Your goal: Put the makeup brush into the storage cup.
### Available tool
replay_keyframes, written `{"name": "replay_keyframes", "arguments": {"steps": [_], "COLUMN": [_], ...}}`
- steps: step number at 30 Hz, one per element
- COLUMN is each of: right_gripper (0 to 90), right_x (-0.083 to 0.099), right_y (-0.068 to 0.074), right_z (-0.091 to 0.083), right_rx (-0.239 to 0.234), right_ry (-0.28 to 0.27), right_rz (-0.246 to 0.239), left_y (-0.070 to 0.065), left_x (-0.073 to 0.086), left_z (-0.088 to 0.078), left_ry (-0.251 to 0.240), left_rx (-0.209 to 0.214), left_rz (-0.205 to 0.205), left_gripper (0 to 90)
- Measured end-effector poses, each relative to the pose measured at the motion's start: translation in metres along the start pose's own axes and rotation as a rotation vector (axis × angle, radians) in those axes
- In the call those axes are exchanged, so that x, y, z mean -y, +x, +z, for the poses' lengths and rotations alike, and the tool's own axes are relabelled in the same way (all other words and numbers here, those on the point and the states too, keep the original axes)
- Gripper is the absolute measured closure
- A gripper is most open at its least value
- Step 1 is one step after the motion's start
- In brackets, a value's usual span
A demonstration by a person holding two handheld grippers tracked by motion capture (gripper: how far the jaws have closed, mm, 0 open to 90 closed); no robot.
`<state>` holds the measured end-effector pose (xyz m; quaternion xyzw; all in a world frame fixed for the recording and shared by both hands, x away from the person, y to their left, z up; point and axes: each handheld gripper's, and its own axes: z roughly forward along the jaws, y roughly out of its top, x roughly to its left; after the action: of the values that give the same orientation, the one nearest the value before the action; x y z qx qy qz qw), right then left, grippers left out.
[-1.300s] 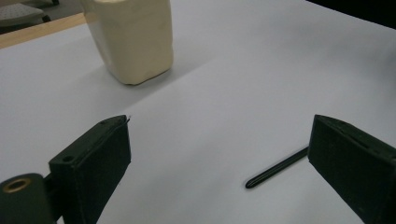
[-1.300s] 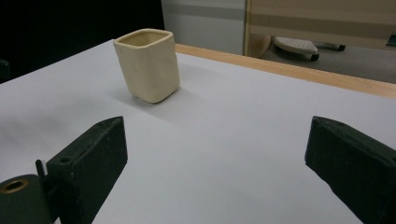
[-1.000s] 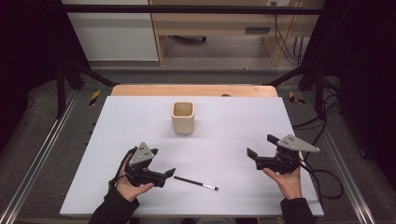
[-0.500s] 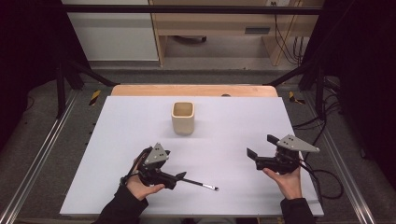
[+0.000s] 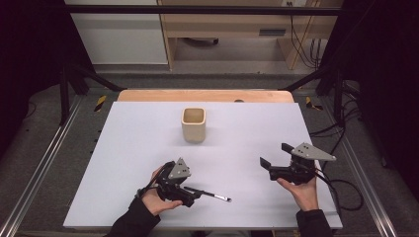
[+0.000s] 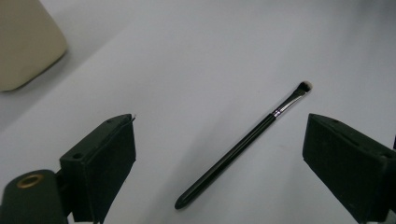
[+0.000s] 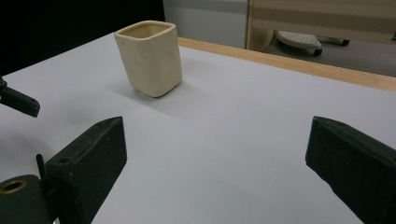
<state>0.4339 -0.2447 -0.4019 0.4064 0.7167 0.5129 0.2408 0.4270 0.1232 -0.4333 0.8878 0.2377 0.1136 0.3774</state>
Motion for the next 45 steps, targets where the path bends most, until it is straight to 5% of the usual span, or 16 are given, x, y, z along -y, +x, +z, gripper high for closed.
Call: {"name": "replay_keyframes", "arguments": {"steps": [23, 45], "right_gripper": [5.6, 5.6], "right_x": [0.001, 0.001], "right_y": [0.002, 0.002], "right_z": [0.003, 0.003], "right_rx": [-0.007, -0.007], "right_ry": [0.011, 0.013], "right_rz": [-0.001, -0.005], "left_y": [-0.016, -0.020], "left_x": [-0.006, -0.006], "left_z": [0.039, 0.052], "left_ry": [0.133, 0.172], "left_rx": [0.054, 0.102], "left_rz": [0.099, 0.125], "left_gripper": [29.6, 57.6]}}
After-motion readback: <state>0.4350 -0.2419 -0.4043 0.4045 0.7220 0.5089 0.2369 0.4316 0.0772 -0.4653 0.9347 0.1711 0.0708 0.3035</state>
